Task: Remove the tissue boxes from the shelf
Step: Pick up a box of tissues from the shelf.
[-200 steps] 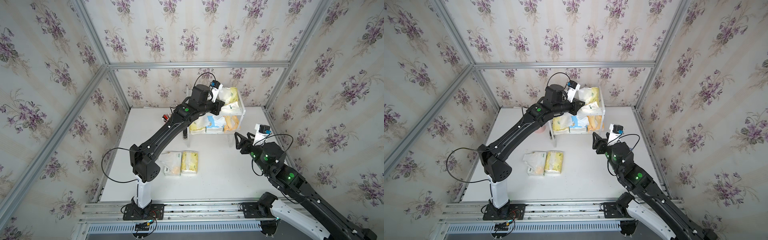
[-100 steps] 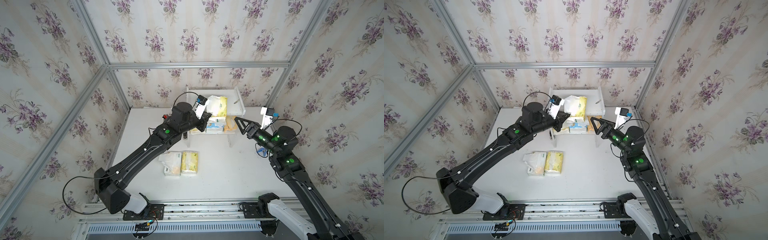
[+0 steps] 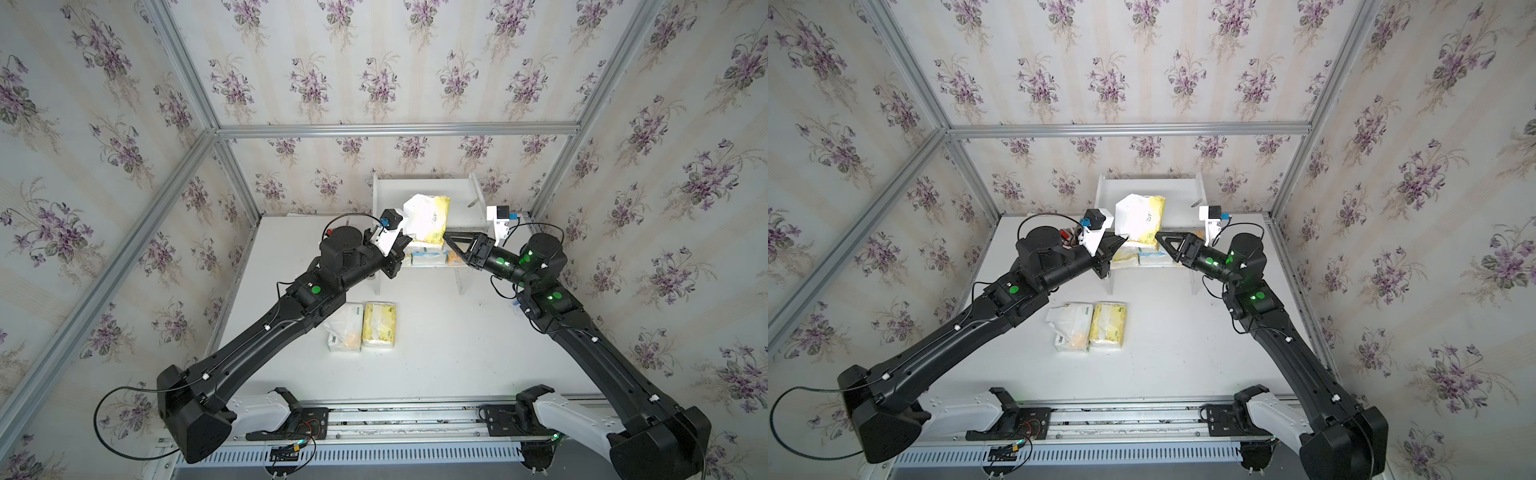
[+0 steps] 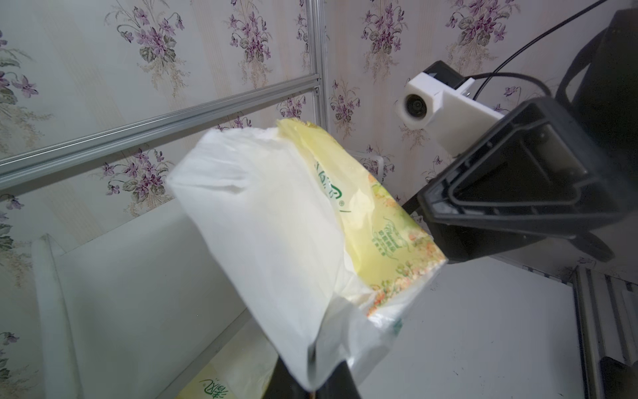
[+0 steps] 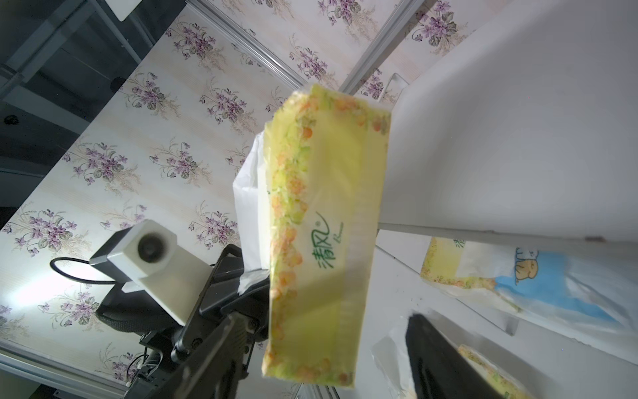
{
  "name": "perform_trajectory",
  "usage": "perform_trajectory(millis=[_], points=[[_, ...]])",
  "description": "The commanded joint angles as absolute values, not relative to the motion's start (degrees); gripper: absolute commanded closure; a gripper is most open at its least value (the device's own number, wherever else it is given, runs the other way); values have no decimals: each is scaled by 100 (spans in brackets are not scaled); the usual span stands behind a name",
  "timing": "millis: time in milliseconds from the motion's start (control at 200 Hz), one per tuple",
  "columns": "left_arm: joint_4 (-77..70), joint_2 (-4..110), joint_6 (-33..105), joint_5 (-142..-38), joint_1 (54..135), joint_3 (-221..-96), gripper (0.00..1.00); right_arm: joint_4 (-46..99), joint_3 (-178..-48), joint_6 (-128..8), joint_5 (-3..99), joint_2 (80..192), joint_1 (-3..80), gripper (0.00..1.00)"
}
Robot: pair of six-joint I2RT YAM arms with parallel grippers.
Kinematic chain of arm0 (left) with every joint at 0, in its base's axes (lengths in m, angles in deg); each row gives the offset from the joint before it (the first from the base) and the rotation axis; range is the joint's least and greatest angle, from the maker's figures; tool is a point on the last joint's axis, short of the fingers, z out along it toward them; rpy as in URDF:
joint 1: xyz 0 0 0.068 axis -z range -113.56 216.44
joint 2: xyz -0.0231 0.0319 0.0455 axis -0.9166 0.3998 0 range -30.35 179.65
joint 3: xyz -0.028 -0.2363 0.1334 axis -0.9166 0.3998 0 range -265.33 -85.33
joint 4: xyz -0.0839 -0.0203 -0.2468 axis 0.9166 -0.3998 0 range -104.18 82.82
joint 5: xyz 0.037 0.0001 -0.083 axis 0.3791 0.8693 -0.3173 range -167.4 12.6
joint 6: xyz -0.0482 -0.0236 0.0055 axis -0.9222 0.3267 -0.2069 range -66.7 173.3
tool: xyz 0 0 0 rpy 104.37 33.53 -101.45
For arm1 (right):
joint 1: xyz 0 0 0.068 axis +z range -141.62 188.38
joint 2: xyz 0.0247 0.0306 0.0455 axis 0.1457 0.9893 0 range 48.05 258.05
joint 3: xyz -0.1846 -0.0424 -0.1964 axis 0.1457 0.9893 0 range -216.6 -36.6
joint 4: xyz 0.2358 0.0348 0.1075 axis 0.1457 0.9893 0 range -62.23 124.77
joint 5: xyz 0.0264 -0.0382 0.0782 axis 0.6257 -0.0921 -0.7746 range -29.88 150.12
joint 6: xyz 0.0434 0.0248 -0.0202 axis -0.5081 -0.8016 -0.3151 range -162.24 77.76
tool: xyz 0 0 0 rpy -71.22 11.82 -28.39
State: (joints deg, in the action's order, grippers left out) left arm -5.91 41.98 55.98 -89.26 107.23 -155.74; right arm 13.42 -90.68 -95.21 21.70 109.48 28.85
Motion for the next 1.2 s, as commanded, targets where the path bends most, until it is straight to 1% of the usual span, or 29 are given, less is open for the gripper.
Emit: perform_trajectory(millis=[0,110,190,305,410,480,560,580,640,655,675,714,774,854,944,1049,1164,1194], points=[[-293,4219,5725,-9120,10722,-15634,100,1050,-9110,-9525,2201,10982,2979,24],[-314,4255,5704,-9263,10722,-15650,100,1041,-9185,-9539,2173,11097,3017,33],[-298,4247,5703,-9357,10720,-15642,100,1069,-9247,-9494,2186,11107,3040,36],[-175,4259,5707,-9694,10720,-15599,100,1264,-9319,-9328,2219,11105,3052,46],[-217,4325,5728,-9952,10721,-15652,100,1413,-9321,-9146,2223,11069,3061,63],[-214,4352,5725,-10024,10722,-15652,100,1486,-9244,-9017,2284,10975,3061,77],[-157,4339,5715,-10202,10717,-15605,100,1567,-9136,-8882,2351,10817,3058,86],[-149,4340,5718,-10265,10717,-15592,97,1605,-9120,-8847,2363,10781,3060,87],[-147,4321,5742,-10461,10730,-15563,83,1700,-9076,-8751,2397,10684,3057,90],[-147,4317,5750,-10522,10729,-15552,78,1711,-9073,-8733,2399,10657,3061,91],[-147,4309,5781,-10630,10725,-15533,69,1733,-9053,-8707,2397,10620,3061,91],[-154,4293,5866,-10966,10728,-15500,55,1764,-9009,-8679,2399,10548,3057,93],[-162,4264,5887,-11306,10730,-15452,40,1851,-8979,-8613,2426,10449,3055,94],[-274,4174,5944,-11436,10730,-15376,30,2062,-8948,-8428,2470,10313,3057,94],[-306,3936,5979,-10959,10731,-15135,17,2311,-8902,-7830,2299,10130,3059,94],[-234,3510,5996,-10339,10722,-14755,11,2603,-8668,-7430,2393,9828,3057,95],[-126,2991,5968,-9824,10716,-14278,6,2796,-8265,-7366,2320,9604,3057,95],[-89,2851,5942,-9545,10717,-14167,5,2819,-8132,-7383,2255,9562,3068,95]])
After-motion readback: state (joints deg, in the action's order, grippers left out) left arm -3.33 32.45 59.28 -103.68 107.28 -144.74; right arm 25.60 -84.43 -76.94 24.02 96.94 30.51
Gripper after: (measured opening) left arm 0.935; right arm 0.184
